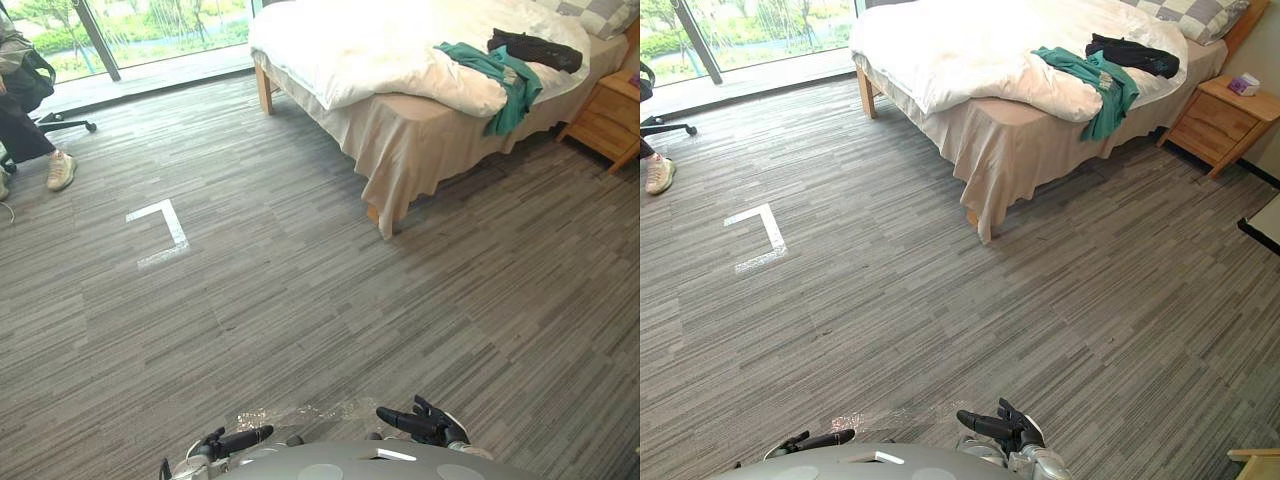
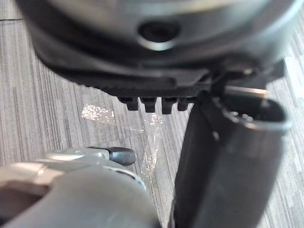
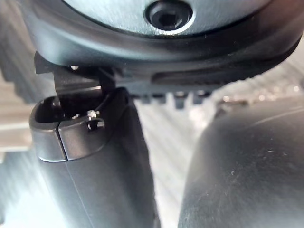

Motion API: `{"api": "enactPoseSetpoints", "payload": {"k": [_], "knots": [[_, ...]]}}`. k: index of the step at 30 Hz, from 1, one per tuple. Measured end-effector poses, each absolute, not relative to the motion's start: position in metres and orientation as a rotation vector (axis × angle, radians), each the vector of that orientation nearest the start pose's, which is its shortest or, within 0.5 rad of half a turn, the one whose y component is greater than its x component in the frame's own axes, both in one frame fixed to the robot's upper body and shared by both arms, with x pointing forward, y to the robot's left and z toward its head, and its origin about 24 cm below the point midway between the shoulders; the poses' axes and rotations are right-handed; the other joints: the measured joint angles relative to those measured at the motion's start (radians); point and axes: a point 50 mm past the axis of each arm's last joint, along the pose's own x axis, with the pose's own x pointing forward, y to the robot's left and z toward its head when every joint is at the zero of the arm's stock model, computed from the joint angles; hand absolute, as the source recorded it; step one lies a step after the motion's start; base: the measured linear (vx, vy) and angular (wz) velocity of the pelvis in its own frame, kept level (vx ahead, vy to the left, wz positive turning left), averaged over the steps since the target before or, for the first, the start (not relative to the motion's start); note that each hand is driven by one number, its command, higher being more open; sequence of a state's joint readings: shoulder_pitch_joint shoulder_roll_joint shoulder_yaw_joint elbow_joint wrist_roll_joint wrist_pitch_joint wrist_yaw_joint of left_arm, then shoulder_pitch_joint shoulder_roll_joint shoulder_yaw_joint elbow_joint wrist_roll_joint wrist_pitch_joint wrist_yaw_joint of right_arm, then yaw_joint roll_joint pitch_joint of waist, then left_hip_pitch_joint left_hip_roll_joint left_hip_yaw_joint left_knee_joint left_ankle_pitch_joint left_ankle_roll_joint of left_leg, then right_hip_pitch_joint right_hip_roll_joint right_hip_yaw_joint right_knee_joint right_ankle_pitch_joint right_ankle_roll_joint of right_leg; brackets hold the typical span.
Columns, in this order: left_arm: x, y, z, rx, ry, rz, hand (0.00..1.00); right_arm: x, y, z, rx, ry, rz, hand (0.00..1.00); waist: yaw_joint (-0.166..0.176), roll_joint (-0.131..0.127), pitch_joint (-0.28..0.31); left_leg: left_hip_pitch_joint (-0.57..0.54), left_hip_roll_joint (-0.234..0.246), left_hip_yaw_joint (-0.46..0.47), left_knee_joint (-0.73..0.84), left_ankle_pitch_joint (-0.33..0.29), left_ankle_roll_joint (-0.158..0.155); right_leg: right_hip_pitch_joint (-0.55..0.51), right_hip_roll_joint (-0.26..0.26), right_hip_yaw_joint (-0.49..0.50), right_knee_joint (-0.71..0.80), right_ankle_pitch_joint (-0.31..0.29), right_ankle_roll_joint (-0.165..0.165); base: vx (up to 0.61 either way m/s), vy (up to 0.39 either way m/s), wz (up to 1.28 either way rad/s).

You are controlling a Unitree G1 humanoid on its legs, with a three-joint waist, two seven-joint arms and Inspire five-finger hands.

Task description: Tidy up the quilt and then pick up the clothes from the bed and put them into the laundry hamper

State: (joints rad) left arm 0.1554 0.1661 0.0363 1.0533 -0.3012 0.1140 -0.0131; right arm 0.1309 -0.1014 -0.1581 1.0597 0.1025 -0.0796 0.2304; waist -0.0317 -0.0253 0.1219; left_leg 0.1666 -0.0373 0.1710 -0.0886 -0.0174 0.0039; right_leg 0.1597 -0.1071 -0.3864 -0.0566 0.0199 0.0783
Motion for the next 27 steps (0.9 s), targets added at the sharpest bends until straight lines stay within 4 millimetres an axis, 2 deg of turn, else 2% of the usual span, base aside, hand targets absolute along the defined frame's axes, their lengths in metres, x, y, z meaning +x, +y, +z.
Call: {"api": "enactPoseSetpoints", "payload": {"k": [15,19,24,27], "knots": [[0.057,0.221,-0.166,-0.108,1.277,0.264,1.00,0.080,-0.197,-0.161,0.205,1.051,-0.080,1.00,-0.005,-0.017,0.011,0.001,-0.007,0.005,-0.001,0.005,0.002,0.008,-0.007,-0.012,-0.011,0.005,0.004,-0.02,0.003,0.01],[0.057,0.221,-0.166,-0.090,1.282,0.245,1.00,0.084,-0.196,-0.161,0.205,1.042,-0.078,1.00,-0.016,-0.016,0.012,0.000,-0.007,0.017,-0.001,0.005,0.002,0.008,-0.006,-0.012,-0.017,0.007,0.006,0.00,0.000,0.00],[0.059,0.221,-0.165,-0.083,1.269,0.226,1.00,0.093,-0.197,-0.159,0.240,1.006,-0.129,1.00,-0.027,-0.014,0.036,-0.001,-0.005,0.049,-0.001,0.001,-0.001,-0.007,-0.003,0.022,-0.017,0.011,0.003,-0.03,0.009,-0.19],[0.063,0.221,-0.165,-0.081,1.245,0.213,1.00,0.093,-0.200,-0.158,0.225,1.002,-0.152,1.00,-0.026,-0.011,0.039,-0.010,0.003,0.092,0.000,-0.015,0.000,-0.051,0.003,0.064,0.009,0.008,-0.005,-0.03,0.016,-0.42]]}}
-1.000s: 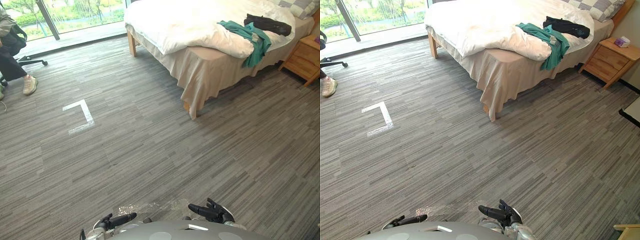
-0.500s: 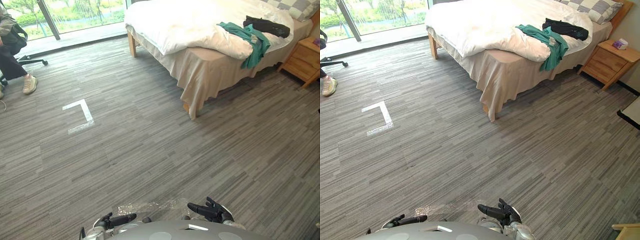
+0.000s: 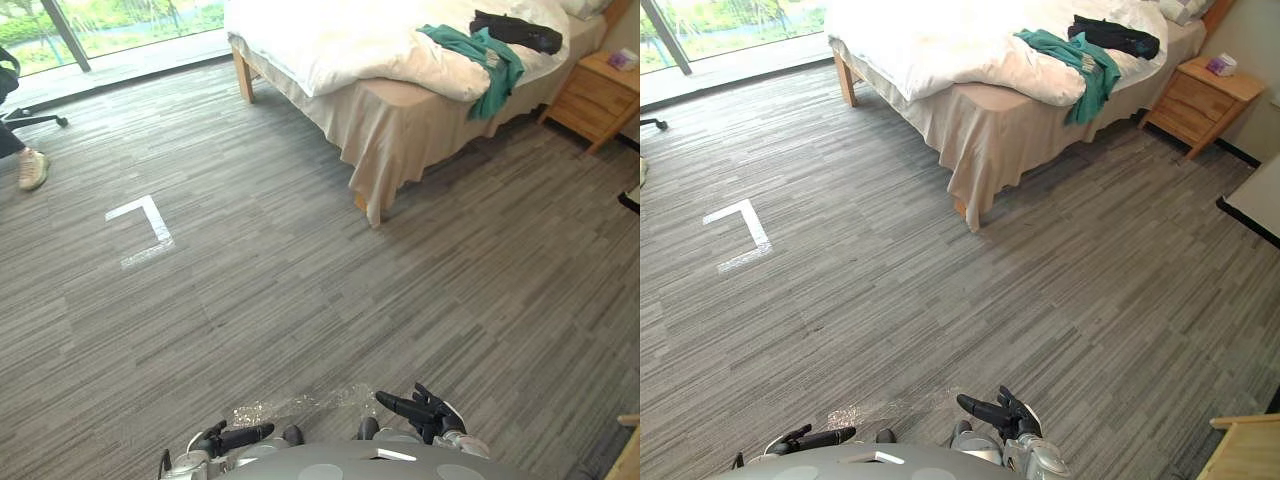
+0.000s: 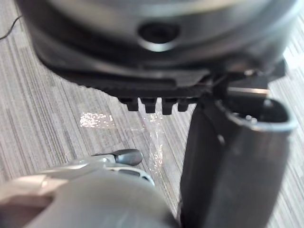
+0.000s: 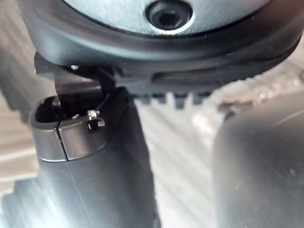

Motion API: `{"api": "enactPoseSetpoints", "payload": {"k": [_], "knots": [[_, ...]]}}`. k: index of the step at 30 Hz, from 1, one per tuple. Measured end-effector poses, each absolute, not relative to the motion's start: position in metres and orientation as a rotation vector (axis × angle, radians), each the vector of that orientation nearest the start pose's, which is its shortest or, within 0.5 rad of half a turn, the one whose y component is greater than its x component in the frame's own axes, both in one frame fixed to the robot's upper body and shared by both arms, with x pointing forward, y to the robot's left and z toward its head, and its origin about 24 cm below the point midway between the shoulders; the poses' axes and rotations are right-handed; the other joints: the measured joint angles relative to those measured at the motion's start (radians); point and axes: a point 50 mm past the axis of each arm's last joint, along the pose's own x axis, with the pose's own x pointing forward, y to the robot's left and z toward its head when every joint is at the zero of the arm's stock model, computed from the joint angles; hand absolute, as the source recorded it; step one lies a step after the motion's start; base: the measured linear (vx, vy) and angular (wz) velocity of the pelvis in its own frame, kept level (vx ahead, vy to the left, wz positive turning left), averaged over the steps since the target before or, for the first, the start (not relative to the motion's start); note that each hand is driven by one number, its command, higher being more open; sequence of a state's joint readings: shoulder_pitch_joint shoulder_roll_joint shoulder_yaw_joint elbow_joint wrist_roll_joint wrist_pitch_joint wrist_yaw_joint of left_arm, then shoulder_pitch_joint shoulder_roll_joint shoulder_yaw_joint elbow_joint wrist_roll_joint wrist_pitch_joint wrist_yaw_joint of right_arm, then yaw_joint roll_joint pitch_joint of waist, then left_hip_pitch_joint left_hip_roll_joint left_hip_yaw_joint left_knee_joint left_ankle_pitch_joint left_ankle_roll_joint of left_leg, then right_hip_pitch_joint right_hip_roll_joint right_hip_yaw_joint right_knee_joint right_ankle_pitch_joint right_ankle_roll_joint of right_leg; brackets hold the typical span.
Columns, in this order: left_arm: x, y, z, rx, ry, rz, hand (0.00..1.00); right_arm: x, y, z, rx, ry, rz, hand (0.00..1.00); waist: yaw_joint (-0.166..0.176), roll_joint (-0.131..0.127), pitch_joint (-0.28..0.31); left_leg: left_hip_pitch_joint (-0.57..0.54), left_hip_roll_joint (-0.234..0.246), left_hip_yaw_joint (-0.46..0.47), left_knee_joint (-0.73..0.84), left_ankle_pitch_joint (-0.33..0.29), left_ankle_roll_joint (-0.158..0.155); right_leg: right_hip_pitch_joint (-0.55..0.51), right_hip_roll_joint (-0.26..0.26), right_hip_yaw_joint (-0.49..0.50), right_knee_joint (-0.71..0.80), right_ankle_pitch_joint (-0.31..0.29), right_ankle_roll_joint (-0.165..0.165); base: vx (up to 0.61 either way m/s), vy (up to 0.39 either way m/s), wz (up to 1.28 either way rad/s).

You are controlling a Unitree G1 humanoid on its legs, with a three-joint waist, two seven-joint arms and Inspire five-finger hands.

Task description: Tidy up the quilt and then pick up the clothes from the bed and put them into the laundry hamper

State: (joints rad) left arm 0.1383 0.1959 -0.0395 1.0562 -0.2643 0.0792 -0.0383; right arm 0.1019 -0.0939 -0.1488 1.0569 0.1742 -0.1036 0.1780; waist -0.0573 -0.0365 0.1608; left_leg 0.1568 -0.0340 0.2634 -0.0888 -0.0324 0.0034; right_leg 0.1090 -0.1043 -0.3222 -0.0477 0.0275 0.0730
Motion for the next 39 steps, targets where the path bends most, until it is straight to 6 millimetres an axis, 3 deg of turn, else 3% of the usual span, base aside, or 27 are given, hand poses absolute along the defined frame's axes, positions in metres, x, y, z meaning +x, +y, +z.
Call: {"api": "enactPoseSetpoints", "payload": {"k": [2,4,6,7,9,12,13,15,17,18,19,20,21,23,24,25,26,27,29,30,33,34,35,36,37,38,39], "knots": [[0.069,0.220,-0.164,-0.082,1.230,0.194,1.00,0.096,-0.204,-0.156,0.219,0.988,-0.177,1.00,-0.001,0.004,0.013,-0.008,0.007,0.030,0.004,-0.004,0.007,-0.064,-0.009,0.015,0.098,-0.034,-0.010,0.02,0.027,-0.52],[0.076,0.217,-0.163,-0.068,1.223,0.166,1.00,0.103,-0.211,-0.154,0.204,0.973,-0.213,1.00,0.000,0.018,0.049,-0.005,0.026,0.078,0.005,0.001,0.016,-0.179,-0.028,-0.012,0.305,-0.061,-0.008,0.01,0.034,-0.60],[0.088,0.219,-0.161,-0.048,1.208,0.151,1.00,0.106,-0.213,-0.153,0.244,0.959,-0.281,1.00,-0.005,0.012,0.102,0.036,0.033,0.125,0.006,-0.003,0.020,-0.274,-0.099,-0.132,0.557,-0.094,-0.036,-0.01,0.036,-0.57],[0.089,0.221,-0.161,-0.044,1.207,0.155,1.00,0.106,-0.211,-0.154,0.274,0.952,-0.302,1.00,-0.008,0.013,0.117,0.049,0.033,0.128,0.010,-0.011,0.014,-0.283,-0.114,-0.150,0.585,-0.104,-0.042,0.03,-0.018,-0.51],[0.094,0.224,-0.159,-0.032,1.196,0.158,1.00,0.105,-0.208,-0.155,0.331,0.950,-0.338,1.00,-0.025,0.002,0.133,0.047,0.080,0.145,0.109,-0.090,-0.016,-0.280,-0.113,-0.164,0.550,-0.122,-0.037,0.11,-0.124,-0.38],[0.104,0.219,-0.158,-0.016,1.187,0.129,1.00,0.104,-0.211,-0.153,0.393,0.928,-0.384,1.00,-0.039,0.031,0.156,0.044,0.154,0.150,0.176,-0.144,-0.052,-0.294,-0.095,-0.177,0.415,-0.110,-0.027,0.17,-0.191,-0.15],[0.108,0.217,-0.158,-0.017,1.180,0.123,1.00,0.104,-0.212,-0.152,0.413,0.913,-0.394,1.00,-0.046,0.040,0.161,0.050,0.184,0.151,0.176,-0.153,-0.072,-0.311,-0.097,-0.178,0.310,-0.082,0.010,0.27,-0.274,-0.08],[0.107,0.219,-0.157,-0.010,1.182,0.124,1.00,0.103,-0.211,-0.152,0.456,0.896,-0.410,1.00,-0.052,0.036,0.165,0.075,0.212,0.154,0.174,-0.164,-0.121,-0.336,-0.131,-0.190,0.186,-0.012,0.043,0.35,-0.341,-0.12],[0.105,0.224,-0.157,0.022,1.204,0.120,1.00,0.102,-0.209,-0.152,0.489,0.879,-0.426,1.00,-0.052,0.009,0.171,0.146,0.246,0.182,0.201,-0.200,-0.207,-0.337,-0.196,-0.212,0.155,0.018,0.055,0.42,-0.437,-0.19],[0.104,0.221,-0.158,0.019,1.208,0.117,1.00,0.104,-0.211,-0.151,0.490,0.867,-0.431,1.00,-0.053,0.018,0.177,0.171,0.273,0.198,0.211,-0.213,-0.221,-0.343,-0.198,-0.224,0.207,0.088,0.023,0.45,-0.485,-0.26],[0.102,0.214,-0.160,0.000,1.215,0.102,1.00,0.107,-0.220,-0.148,0.477,0.833,-0.438,1.00,-0.060,0.069,0.176,0.202,0.324,0.221,0.219,-0.211,-0.237,-0.392,-0.189,-0.232,0.374,0.067,-0.033,0.45,-0.452,-0.29],[0.102,0.207,-0.161,-0.019,1.212,0.086,1.00,0.112,-0.227,-0.145,0.461,0.813,-0.445,1.00,-0.062,0.086,0.166,0.198,0.365,0.236,0.264,-0.187,-0.238,-0.452,-0.189,-0.217,0.533,-0.045,-0.108,0.44,-0.448,-0.30],[0.104,0.207,-0.160,-0.025,1.206,0.079,1.00,0.114,-0.229,-0.144,0.455,0.813,-0.447,1.00,-0.063,0.088,0.167,0.192,0.385,0.234,0.301,-0.167,-0.222,-0.468,-0.189,-0.213,0.588,-0.094,-0.118,0.47,-0.475,-0.33],[0.108,0.203,-0.160,-0.047,1.188,0.091,1.00,0.115,-0.232,-0.144,0.403,0.833,-0.435,1.00,-0.058,0.104,0.154,0.135,0.469,0.191,0.471,-0.014,-0.156,-0.466,-0.143,-0.214,0.674,-0.232,-0.156,0.70,-0.583,-0.36],[0.109,0.202,-0.159,-0.055,1.179,0.111,1.00,0.115,-0.232,-0.144,0.380,0.840,-0.424,1.00,-0.057,0.113,0.151,0.106,0.495,0.169,0.535,0.044,-0.133,-0.453,-0.111,-0.204,0.663,-0.253,-0.156,0.73,-0.541,-0.58],[0.113,0.202,-0.158,-0.097,1.141,0.163,1.00,0.117,-0.233,-0.144,0.344,0.857,-0.402,1.00,-0.047,0.124,0.149,0.008,0.512,0.047,0.730,0.065,-0.152,-0.415,-0.036,-0.186,0.606,-0.266,-0.169,0.35,-0.256,-0.66],[0.113,0.202,-0.158,-0.120,1.127,0.184,1.00,0.118,-0.232,-0.145,0.321,0.873,-0.384,1.00,-0.046,0.134,0.147,-0.055,0.492,-0.041,0.861,0.017,-0.183,-0.385,0.011,-0.168,0.556,-0.263,-0.170,0.55,-0.309,-1.07],[0.113,0.201,-0.158,-0.140,1.118,0.208,1.00,0.118,-0.235,-0.147,0.282,0.908,-0.362,1.00,-0.035,0.147,0.151,-0.142,0.422,-0.144,1.054,-0.084,-0.207,-0.297,0.084,-0.124,0.454,-0.246,-0.183,0.44,-0.172,-1.06],[0.120,0.205,-0.154,-0.181,1.063,0.227,1.00,0.104,-0.234,-0.153,0.261,0.969,-0.350,1.00,0.000,0.114,0.179,-0.258,0.277,-0.218,1.146,-0.209,-0.182,-0.111,0.146,-0.077,0.317,-0.225,-0.197,0.67,-0.208,-1.09],[0.128,0.205,-0.149,-0.181,1.006,0.219,1.00,0.101,-0.234,-0.154,0.268,0.976,-0.352,1.00,0.016,0.090,0.194,-0.332,0.200,-0.201,1.092,-0.233,-0.151,-0.042,0.151,-0.047,0.281,-0.227,-0.194,0.67,-0.165,-0.91],[0.138,0.205,-0.143,-0.224,0.932,0.229,1.00,0.106,-0.235,-0.150,0.269,0.936,-0.340,1.00,0.032,0.071,0.205,-0.464,0.113,-0.085,0.840,-0.224,-0.082,0.077,0.154,0.032,0.184,-0.240,-0.170,0.58,-0.064,-0.95],[0.137,0.204,-0.144,-0.244,0.929,0.238,1.00,0.109,-0.236,-0.147,0.261,0.903,-0.327,1.00,0.032,0.079,0.203,-0.489,0.101,0.001,0.649,-0.167,-0.037,0.138,0.159,0.067,0.132,-0.249,-0.155,0.60,0.055,-0.80],[0.135,0.202,-0.145,-0.248,0.937,0.238,1.00,0.105,-0.238,-0.145,0.255,0.890,-0.325,1.00,0.029,0.089,0.197,-0.486,0.090,0.074,0.442,-0.090,-0.012,0.212,0.168,0.089,0.078,-0.261,-0.134,0.62,0.091,-0.70],[0.135,0.203,-0.145,-0.245,0.939,0.239,1.00,0.101,-0.238,-0.146,0.255,0.891,-0.326,1.00,0.029,0.097,0.192,-0.485,0.087,0.100,0.361,-0.060,-0.006,0.249,0.176,0.098,0.055,-0.269,-0.122,0.65,0.147,-0.50],[0.132,0.201,-0.147,-0.250,0.949,0.239,1.00,0.094,-0.237,-0.147,0.258,0.903,-0.321,1.00,0.032,0.113,0.181,-0.501,0.091,0.128,0.288,-0.034,0.013,0.322,0.196,0.114,0.021,-0.290,-0.100,0.72,0.183,-0.40],[0.135,0.202,-0.146,-0.254,0.942,0.238,1.00,0.089,-0.230,-0.150,0.265,0.926,-0.305,1.00,0.041,0.111,0.172,-0.506,0.087,0.133,0.346,0.086,0.107,0.365,0.190,0.133,0.028,-0.308,-0.081,0.75,0.187,-0.27],[0.138,0.201,-0.145,-0.247,0.937,0.227,1.00,0.090,-0.227,-0.151,0.267,0.930,-0.293,1.00,0.038,0.094,0.164,-0.504,0.078,0.149,0.354,0.117,0.127,0.362,0.173,0.131,0.052,-0.309,-0.079,0.80,0.204,-0.02]]}}
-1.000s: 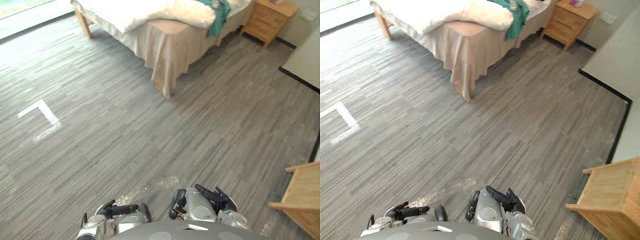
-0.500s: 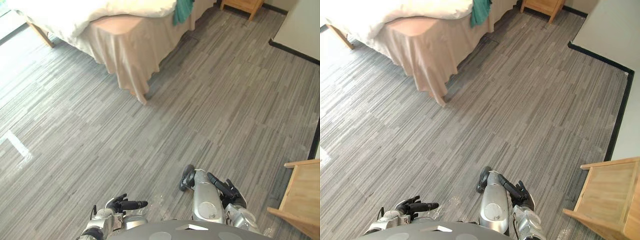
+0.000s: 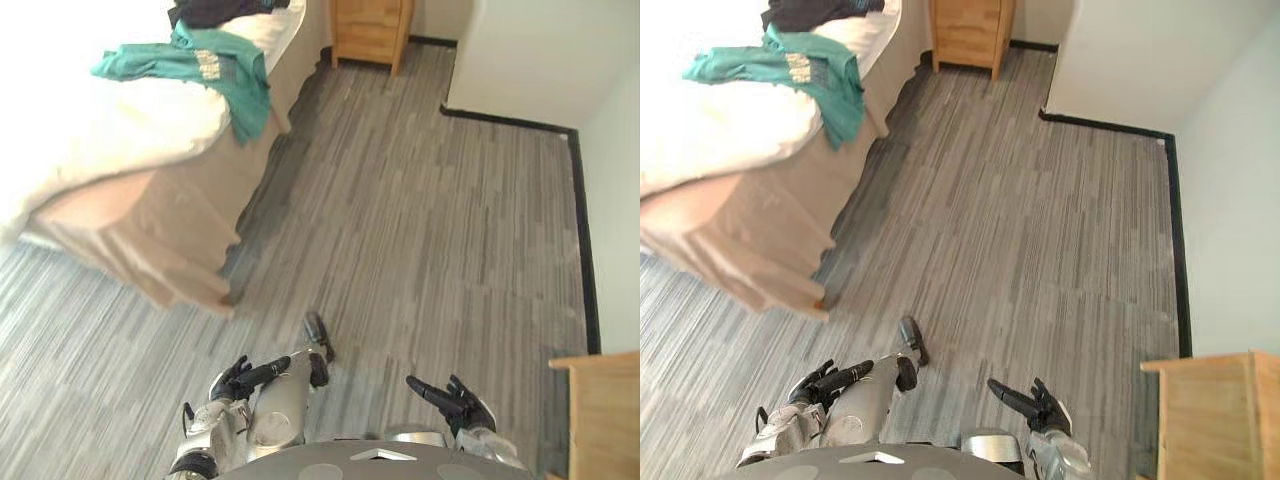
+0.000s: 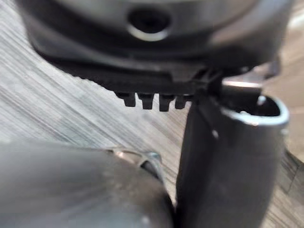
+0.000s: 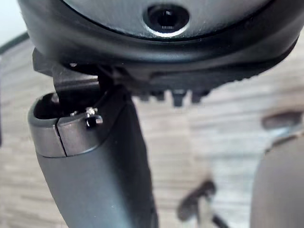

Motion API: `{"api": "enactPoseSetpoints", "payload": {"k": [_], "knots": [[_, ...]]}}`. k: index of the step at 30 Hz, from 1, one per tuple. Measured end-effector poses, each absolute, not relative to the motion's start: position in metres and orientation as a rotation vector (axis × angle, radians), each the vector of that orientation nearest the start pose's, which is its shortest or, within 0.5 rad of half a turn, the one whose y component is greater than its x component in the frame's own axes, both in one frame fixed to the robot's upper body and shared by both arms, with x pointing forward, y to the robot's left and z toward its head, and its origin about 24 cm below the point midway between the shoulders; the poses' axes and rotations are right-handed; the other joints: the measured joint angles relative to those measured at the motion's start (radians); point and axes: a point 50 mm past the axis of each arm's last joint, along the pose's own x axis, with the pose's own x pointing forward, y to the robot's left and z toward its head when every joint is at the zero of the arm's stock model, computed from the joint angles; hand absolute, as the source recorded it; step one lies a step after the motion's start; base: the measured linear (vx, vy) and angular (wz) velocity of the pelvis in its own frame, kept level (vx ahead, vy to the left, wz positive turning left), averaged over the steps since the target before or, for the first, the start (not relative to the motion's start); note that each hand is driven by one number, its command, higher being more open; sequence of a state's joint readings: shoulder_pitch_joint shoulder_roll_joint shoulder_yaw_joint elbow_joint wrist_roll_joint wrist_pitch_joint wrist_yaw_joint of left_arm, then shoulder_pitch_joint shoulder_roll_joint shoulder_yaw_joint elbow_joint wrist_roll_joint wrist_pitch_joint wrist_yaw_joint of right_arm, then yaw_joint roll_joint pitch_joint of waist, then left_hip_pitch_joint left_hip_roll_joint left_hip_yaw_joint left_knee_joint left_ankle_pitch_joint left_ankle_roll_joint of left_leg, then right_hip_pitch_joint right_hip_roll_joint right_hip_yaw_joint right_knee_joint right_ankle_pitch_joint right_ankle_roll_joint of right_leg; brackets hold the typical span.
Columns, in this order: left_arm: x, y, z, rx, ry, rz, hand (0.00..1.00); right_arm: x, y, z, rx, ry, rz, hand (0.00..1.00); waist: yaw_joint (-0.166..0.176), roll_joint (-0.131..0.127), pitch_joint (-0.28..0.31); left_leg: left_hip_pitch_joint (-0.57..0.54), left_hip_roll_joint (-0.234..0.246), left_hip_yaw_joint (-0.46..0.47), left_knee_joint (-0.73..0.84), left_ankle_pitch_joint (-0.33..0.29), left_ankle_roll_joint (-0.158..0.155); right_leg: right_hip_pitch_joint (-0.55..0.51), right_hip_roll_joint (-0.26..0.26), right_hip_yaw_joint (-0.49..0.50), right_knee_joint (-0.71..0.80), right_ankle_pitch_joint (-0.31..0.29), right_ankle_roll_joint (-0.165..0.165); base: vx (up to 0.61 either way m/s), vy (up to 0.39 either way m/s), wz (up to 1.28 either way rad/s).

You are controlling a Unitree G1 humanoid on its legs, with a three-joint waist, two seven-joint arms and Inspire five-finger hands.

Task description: Tidy up the quilt and then pick up the clothes from the bed and put them into the laundry hamper

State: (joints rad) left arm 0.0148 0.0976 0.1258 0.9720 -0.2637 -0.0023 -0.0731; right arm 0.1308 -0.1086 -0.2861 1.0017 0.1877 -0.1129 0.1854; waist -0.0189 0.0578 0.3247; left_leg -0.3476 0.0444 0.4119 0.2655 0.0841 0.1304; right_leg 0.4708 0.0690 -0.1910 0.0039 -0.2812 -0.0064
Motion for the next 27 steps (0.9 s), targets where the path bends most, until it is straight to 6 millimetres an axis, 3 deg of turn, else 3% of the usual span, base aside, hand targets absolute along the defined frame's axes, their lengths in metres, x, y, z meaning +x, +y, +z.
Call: {"api": "enactPoseSetpoints", "payload": {"k": [1,2,3,4,6,7,8,11,13,15,16,17,18,19,20,21,22,24,26,27], "knots": [[0.143,0.199,-0.143,-0.237,0.932,0.218,1.00,0.090,-0.223,-0.152,0.259,0.941,-0.270,1.00,-0.003,-0.028,-0.016,0.010,-0.032,0.011,-0.021,-0.015,0.021,-0.054,-0.051,-0.003,0.107,0.000,0.000,0.78,0.229,0.07],[0.143,0.196,-0.144,-0.244,0.937,0.220,1.00,0.097,-0.219,-0.152,0.260,0.940,-0.252,1.00,-0.001,-0.049,-0.028,0.031,-0.063,0.020,-0.048,-0.033,0.033,-0.162,-0.091,-0.007,0.331,0.004,0.019,0.75,0.242,0.05],[0.143,0.199,-0.144,-0.238,0.939,0.218,1.00,0.099,-0.215,-0.153,0.269,0.943,-0.248,1.00,-0.002,-0.062,-0.029,0.051,-0.077,0.016,-0.051,-0.049,0.045,-0.220,-0.122,-0.018,0.475,0.024,0.065,0.67,0.241,0.09],[0.142,0.205,-0.144,-0.220,0.955,0.228,1.00,0.102,-0.208,-0.155,0.289,0.954,-0.241,1.00,-0.009,-0.092,-0.028,0.105,-0.112,-0.004,-0.045,-0.087,0.047,-0.323,-0.194,-0.027,0.735,0.052,0.129,0.64,0.188,0.35],[0.133,0.203,-0.149,-0.201,1.001,0.246,1.00,0.103,-0.211,-0.154,0.290,0.953,-0.242,1.00,-0.017,-0.085,-0.024,0.243,-0.144,-0.058,-0.073,-0.134,0.042,-0.411,-0.261,-0.083,0.913,0.013,0.114,0.69,0.163,0.58],[0.131,0.202,-0.150,-0.197,1.010,0.247,1.00,0.104,-0.214,-0.153,0.283,0.948,-0.239,1.00,-0.014,-0.075,-0.024,0.284,-0.145,-0.079,-0.097,-0.138,0.036,-0.428,-0.265,-0.105,0.904,-0.007,0.110,0.67,0.094,0.90],[0.130,0.200,-0.150,-0.187,1.018,0.244,1.00,0.107,-0.219,-0.151,0.248,0.928,-0.230,1.00,-0.016,-0.048,-0.030,0.360,-0.135,-0.151,-0.143,-0.142,0.028,-0.475,-0.257,-0.156,0.807,-0.036,0.094,0.63,-0.002,1.24],[0.134,0.197,-0.150,-0.179,1.013,0.249,1.00,0.106,-0.223,-0.150,0.228,0.924,-0.249,1.00,-0.018,-0.023,-0.042,0.406,-0.130,-0.307,-0.174,-0.158,0.000,-0.548,-0.223,-0.128,0.523,-0.032,0.099,0.45,-0.094,1.53],[0.135,0.185,-0.151,-0.223,1.026,0.266,1.00,0.097,-0.224,-0.152,0.257,0.922,-0.296,1.00,-0.020,-0.010,-0.060,0.408,-0.130,-0.508,-0.163,-0.179,-0.032,-0.612,-0.207,0.044,0.351,0.019,0.099,0.45,-0.251,2.49],[0.119,0.185,-0.157,-0.260,1.074,0.325,1.00,0.094,-0.221,-0.152,0.260,0.916,-0.313,1.00,-0.013,-0.021,-0.078,0.425,-0.130,-0.616,-0.131,-0.209,-0.076,-0.615,-0.209,0.193,0.296,0.105,0.111,0.43,-0.350,2.20],[0.112,0.189,-0.159,-0.260,1.099,0.348,1.00,0.094,-0.219,-0.152,0.256,0.923,-0.304,1.00,-0.008,-0.033,-0.086,0.431,-0.130,-0.621,-0.118,-0.221,-0.095,-0.604,-0.214,0.201,0.273,0.140,0.117,0.37,-0.406,1.92],[0.102,0.200,-0.160,-0.279,1.116,0.415,1.00,0.093,-0.212,-0.154,0.250,0.939,-0.283,1.00,-0.003,-0.066,-0.109,0.430,-0.133,-0.618,-0.083,-0.253,-0.134,-0.577,-0.228,0.182,0.214,0.264,0.124,0.28,-0.367,1.42],[0.097,0.206,-0.160,-0.282,1.119,0.444,1.00,0.093,-0.208,-0.154,0.248,0.947,-0.269,1.00,0.004,-0.083,-0.119,0.430,-0.134,-0.613,-0.065,-0.279,-0.154,-0.569,-0.242,0.164,0.198,0.317,0.129,0.33,-0.484,1.39],[0.093,0.201,-0.162,-0.316,1.124,0.465,1.00,0.101,-0.213,-0.152,0.221,0.945,-0.253,1.00,0.029,-0.051,-0.132,0.428,-0.085,-0.600,-0.027,-0.323,-0.172,-0.528,-0.215,0.111,0.197,0.273,0.113,0.26,-0.447,0.82],[0.087,0.194,-0.164,-0.364,1.130,0.478,1.00,0.110,-0.215,-0.149,0.204,0.927,-0.247,1.00,0.043,-0.022,-0.144,0.428,-0.032,-0.552,-0.020,-0.336,-0.192,-0.498,-0.184,0.073,0.179,0.274,0.103,0.22,-0.410,0.75],[0.085,0.191,-0.165,-0.388,1.129,0.483,1.00,0.115,-0.215,-0.148,0.201,0.918,-0.240,1.00,0.040,-0.015,-0.150,0.429,-0.009,-0.511,-0.027,-0.335,-0.194,-0.478,-0.177,0.044,0.168,0.268,0.094,0.15,-0.342,0.96],[0.085,0.186,-0.165,-0.420,1.122,0.477,1.00,0.121,-0.214,-0.146,0.194,0.902,-0.228,1.00,0.033,0.006,-0.163,0.429,0.043,-0.420,-0.043,-0.324,-0.201,-0.445,-0.169,-0.019,0.158,0.256,0.076,0.10,-0.281,1.29],[0.087,0.180,-0.165,-0.424,1.104,0.450,1.00,0.126,-0.211,-0.145,0.193,0.900,-0.200,1.00,0.034,0.013,-0.170,0.431,0.097,-0.298,-0.070,-0.279,-0.207,-0.398,-0.184,-0.115,0.136,0.241,0.063,0.05,-0.208,1.41],[0.087,0.182,-0.165,-0.402,1.101,0.440,1.00,0.122,-0.212,-0.147,0.185,0.927,-0.188,1.00,0.012,0.008,-0.173,0.429,0.128,-0.118,-0.100,-0.218,-0.185,-0.341,-0.237,-0.267,0.118,0.219,0.077,-0.01,-0.076,1.81],[0.087,0.183,-0.165,-0.390,1.106,0.433,1.00,0.119,-0.212,-0.148,0.186,0.938,-0.191,1.00,0.009,0.005,-0.174,0.430,0.131,-0.073,-0.104,-0.209,-0.179,-0.328,-0.255,-0.306,0.118,0.212,0.087,-0.02,0.020,1.96]]}}
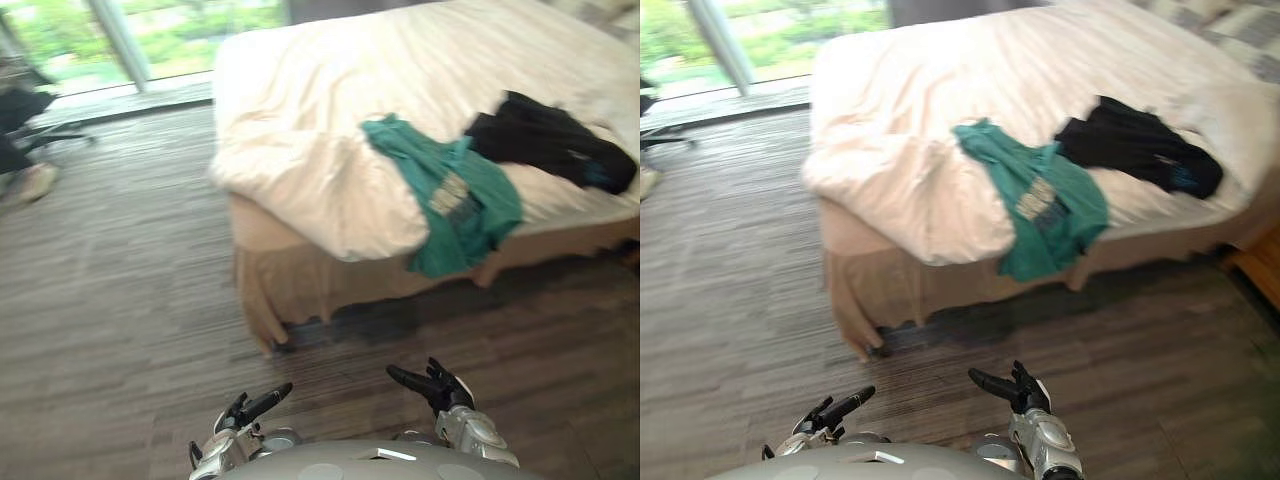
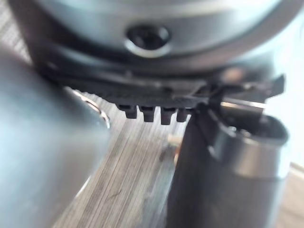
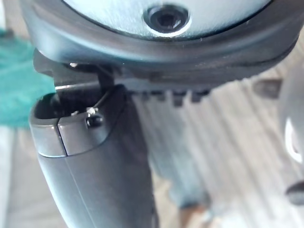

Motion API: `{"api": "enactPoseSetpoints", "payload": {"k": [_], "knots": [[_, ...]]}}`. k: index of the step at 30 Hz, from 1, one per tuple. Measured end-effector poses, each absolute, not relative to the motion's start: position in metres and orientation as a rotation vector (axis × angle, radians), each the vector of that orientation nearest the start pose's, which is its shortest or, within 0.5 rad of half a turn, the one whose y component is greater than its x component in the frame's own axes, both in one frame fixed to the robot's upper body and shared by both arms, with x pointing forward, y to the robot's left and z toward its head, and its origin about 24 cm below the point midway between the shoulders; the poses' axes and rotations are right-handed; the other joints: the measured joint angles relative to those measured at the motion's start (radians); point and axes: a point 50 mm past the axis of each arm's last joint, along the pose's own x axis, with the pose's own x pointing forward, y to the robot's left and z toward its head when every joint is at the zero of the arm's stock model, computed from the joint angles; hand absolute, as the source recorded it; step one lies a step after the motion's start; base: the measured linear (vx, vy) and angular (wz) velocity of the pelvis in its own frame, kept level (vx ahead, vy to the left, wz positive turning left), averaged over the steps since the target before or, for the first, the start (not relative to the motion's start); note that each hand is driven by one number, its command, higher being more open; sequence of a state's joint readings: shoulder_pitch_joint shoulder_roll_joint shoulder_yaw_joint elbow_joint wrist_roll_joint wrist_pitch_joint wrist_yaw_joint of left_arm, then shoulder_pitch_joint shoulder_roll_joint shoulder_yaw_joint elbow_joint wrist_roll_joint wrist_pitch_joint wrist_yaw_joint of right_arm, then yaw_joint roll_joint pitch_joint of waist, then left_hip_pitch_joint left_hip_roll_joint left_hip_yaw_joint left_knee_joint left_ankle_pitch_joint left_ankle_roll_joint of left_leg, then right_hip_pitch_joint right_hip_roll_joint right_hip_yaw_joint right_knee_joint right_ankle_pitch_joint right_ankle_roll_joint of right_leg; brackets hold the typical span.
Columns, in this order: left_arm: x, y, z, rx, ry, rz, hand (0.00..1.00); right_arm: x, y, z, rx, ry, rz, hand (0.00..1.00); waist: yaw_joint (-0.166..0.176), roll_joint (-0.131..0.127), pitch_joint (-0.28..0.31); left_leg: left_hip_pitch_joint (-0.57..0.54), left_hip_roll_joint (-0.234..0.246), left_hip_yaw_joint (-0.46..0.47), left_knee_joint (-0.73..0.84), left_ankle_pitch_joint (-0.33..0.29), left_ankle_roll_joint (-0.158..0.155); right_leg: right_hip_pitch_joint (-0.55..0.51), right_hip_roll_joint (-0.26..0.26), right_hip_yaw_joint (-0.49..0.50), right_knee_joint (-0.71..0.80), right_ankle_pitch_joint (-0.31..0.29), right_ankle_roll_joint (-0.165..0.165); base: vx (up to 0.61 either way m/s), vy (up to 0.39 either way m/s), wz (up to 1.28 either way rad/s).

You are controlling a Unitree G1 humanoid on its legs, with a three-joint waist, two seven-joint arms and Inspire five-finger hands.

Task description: Tidy up the quilt and then pick up the clothes from the bed and put them into the laundry hamper

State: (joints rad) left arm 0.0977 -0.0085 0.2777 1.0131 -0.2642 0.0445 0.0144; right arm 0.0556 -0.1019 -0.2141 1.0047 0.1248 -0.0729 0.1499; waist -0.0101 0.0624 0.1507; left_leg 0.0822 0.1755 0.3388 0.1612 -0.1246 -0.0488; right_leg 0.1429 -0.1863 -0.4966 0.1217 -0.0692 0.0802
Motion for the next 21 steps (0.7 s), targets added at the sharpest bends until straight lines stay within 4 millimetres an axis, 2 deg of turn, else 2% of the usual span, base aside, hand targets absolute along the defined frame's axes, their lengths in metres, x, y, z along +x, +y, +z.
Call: {"api": "enactPoseSetpoints", "payload": {"k": [1,2,3,4,6,7,8,9,13,15,21], "knots": [[0.087,0.185,-0.164,-0.362,1.109,0.412,1.00,0.112,-0.213,-0.151,0.186,0.965,-0.198,1.00,-0.001,-0.005,-0.003,0.003,0.005,0.090,-0.010,0.024,-0.002,0.022,-0.032,-0.061,0.007,-0.009,0.020,0.02,0.164,1.76],[0.089,0.186,-0.164,-0.344,1.109,0.395,1.00,0.105,-0.215,-0.154,0.187,0.995,-0.204,1.00,0.003,-0.010,-0.002,-0.005,0.006,0.140,-0.009,0.055,-0.021,0.036,-0.059,-0.105,0.021,-0.019,0.037,0.03,0.148,1.47],[0.089,0.186,-0.164,-0.343,1.107,0.392,1.00,0.103,-0.215,-0.155,0.190,1.013,-0.207,1.00,0.014,-0.016,0.000,-0.009,-0.008,0.140,-0.009,0.059,-0.021,0.036,-0.071,-0.111,0.026,-0.018,0.039,0.05,0.254,0.81],[0.089,0.194,-0.163,-0.324,1.104,0.397,1.00,0.103,-0.211,-0.156,0.192,1.028,-0.196,1.00,0.023,-0.034,-0.004,-0.021,-0.036,0.139,-0.017,0.057,-0.012,0.041,-0.093,-0.122,0.020,-0.009,0.055,0.07,0.214,0.37],[0.086,0.206,-0.162,-0.254,1.117,0.378,1.00,0.103,-0.201,-0.158,0.217,1.026,-0.184,1.00,0.013,-0.062,-0.014,-0.011,-0.097,0.112,-0.082,0.088,0.008,0.048,-0.111,-0.131,-0.010,0.002,0.072,0.08,0.205,0.53],[0.084,0.210,-0.161,-0.222,1.124,0.357,1.00,0.102,-0.197,-0.159,0.231,1.028,-0.178,1.00,0.000,-0.084,-0.020,0.015,-0.133,0.078,-0.183,0.140,0.018,0.053,-0.110,-0.129,-0.035,0.003,0.071,0.02,0.105,0.82],[0.085,0.211,-0.161,-0.206,1.128,0.333,1.00,0.101,-0.195,-0.159,0.239,1.028,-0.174,1.00,-0.008,-0.095,-0.025,0.034,-0.157,0.050,-0.252,0.175,0.023,0.058,-0.108,-0.132,-0.043,0.004,0.071,0.03,0.082,1.00],[0.089,0.213,-0.160,-0.204,1.118,0.309,1.00,0.100,-0.192,-0.160,0.259,1.031,-0.179,1.00,-0.014,-0.113,-0.014,0.030,-0.166,0.024,-0.250,0.177,0.023,0.073,-0.110,-0.138,-0.046,0.008,0.065,0.04,0.047,0.68],[0.091,0.213,-0.159,-0.176,1.118,0.271,1.00,0.103,-0.184,-0.160,0.297,1.016,-0.172,1.00,-0.012,-0.124,-0.018,0.034,-0.177,0.000,-0.254,0.179,0.019,0.095,-0.107,-0.146,-0.047,0.016,0.053,0.04,-0.013,0.29],[0.093,0.208,-0.160,-0.170,1.124,0.234,1.00,0.108,-0.183,-0.159,0.298,1.004,-0.169,1.00,-0.021,-0.113,-0.013,0.033,-0.165,-0.014,-0.255,0.185,0.009,0.107,-0.093,-0.157,-0.048,0.019,0.048,-0.01,-0.096,0.19],[0.096,0.204,-0.160,-0.118,1.130,0.173,1.00,0.108,-0.182,-0.160,0.302,1.004,-0.178,1.00,-0.030,-0.106,-0.010,0.033,-0.126,-0.013,-0.255,0.204,-0.019,0.120,-0.053,-0.159,-0.058,0.015,0.041,-0.04,-0.087,0.01]]}}
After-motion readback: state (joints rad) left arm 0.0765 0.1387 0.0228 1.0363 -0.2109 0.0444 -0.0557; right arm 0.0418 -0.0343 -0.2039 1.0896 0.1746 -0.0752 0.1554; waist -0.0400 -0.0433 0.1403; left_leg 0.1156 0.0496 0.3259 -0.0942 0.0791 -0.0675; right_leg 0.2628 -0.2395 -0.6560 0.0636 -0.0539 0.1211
